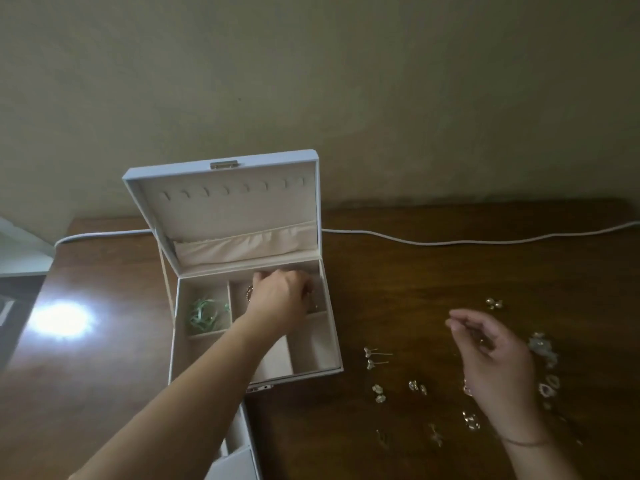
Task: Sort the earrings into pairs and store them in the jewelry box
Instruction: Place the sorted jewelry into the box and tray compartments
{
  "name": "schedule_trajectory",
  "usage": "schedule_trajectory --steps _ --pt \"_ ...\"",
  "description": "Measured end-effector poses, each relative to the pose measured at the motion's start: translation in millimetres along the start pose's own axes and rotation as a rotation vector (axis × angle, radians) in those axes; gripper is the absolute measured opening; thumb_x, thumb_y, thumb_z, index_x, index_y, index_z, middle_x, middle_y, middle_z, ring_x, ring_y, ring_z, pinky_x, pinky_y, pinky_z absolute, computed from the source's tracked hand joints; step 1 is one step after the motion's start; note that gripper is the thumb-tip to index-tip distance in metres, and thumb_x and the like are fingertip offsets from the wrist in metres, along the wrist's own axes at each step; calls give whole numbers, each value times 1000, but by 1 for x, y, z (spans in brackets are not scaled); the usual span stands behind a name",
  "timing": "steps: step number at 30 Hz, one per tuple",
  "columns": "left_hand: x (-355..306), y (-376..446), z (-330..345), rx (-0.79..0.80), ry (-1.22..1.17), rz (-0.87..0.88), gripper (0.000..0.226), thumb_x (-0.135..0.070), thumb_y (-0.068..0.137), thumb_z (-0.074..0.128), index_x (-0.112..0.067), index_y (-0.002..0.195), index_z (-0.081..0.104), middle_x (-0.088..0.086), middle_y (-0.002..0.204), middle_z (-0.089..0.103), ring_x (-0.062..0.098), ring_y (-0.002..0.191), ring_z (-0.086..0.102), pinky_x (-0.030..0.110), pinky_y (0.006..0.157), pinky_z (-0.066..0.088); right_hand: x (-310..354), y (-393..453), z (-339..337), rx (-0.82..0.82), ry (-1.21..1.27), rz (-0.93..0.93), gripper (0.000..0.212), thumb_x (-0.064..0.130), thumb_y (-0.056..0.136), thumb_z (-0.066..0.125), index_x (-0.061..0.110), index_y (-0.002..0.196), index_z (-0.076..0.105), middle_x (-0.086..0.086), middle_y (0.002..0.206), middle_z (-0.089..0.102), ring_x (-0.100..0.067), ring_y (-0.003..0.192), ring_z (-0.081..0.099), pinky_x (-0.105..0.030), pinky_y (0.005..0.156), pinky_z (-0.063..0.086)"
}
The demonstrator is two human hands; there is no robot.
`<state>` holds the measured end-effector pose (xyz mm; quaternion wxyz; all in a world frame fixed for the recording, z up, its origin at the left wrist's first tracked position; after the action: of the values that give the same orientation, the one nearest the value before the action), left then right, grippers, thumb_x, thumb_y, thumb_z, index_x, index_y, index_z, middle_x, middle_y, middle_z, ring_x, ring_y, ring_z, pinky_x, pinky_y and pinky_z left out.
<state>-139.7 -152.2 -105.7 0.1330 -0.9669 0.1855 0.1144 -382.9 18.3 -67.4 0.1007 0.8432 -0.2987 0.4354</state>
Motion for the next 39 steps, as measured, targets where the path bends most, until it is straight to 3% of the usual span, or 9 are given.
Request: schedule_trajectory --steps 4,7,9,14,17,21,27,33,39 --pt "9 -7 6 -204 -69 26 20 -19 89 60 -19 108 68 2 93 74 32 91 67 35 86 37 -5 -1 -7 -7 13 13 15 14 87 64 21 100 69 13 88 69 -31 70 68 -51 62 57" --pt "20 -13 2 -288 -243 44 21 -17 83 60 -13 101 70 7 85 74 34 79 69 39 74 53 -15 -1 -18 -25 29 41 16 11 87 64 20 99 69 11 89 69 -1 64 65 -19 48 53" --pt "25 -24 -4 -390 -354 12 18 -10 80 60 -10 94 72 6 81 72 30 72 66 33 67 52 -23 -2 -29 -51 47 77 17 11 88 62 22 99 68 8 90 69 8 57 59 -6 41 41" --pt "-17 -71 -10 -519 -469 96 16 -2 83 64 -13 92 72 -4 88 67 16 78 62 30 69 51 -44 -8 -60 -108 32 172 20 13 88 62 30 96 64 5 92 68 -3 47 53 -7 35 35" --pt "-71 -88 0 -444 -472 302 15 -15 87 57 -18 93 71 -8 91 66 12 84 59 27 74 49 -62 -8 -76 -118 -37 242 18 13 89 63 28 100 66 7 98 65 -7 61 56 -15 48 41" --pt "-134 -92 29 -282 -454 425 19 -24 87 54 -22 96 70 -10 89 63 10 82 55 33 71 52 -80 -2 -88 -7 -144 279 24 9 89 61 28 104 63 8 104 64 -14 100 62 -17 69 45" --pt "-214 -62 69 30 -285 349 38 -36 93 55 -31 131 54 -8 126 56 17 120 49 35 102 42 -89 7 -89 151 -485 121 30 25 89 64 33 117 60 14 115 61 -5 103 58 -19 81 51" --pt "-243 -23 88 242 -145 318 80 -29 78 71 -35 147 30 -3 148 29 28 135 36 48 111 37 -78 23 -59 256 -679 -93 50 39 88 62 31 136 46 12 134 49 -12 128 42 -26 94 47" --pt "-244 -11 94 263 -57 342 71 -26 80 70 -32 144 39 -4 148 32 25 135 36 43 110 37 -90 38 -45 275 -688 -85 42 39 88 61 31 128 52 11 125 53 -14 117 52 -28 84 51"
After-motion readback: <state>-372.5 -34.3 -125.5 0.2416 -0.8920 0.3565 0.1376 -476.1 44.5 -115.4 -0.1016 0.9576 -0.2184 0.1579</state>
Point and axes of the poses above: each hand's wrist, its own y-axis towards the middle knuckle, its own z-axis out of the palm, x = y × z, the point moved 4 cm from there along y, towards the middle knuckle
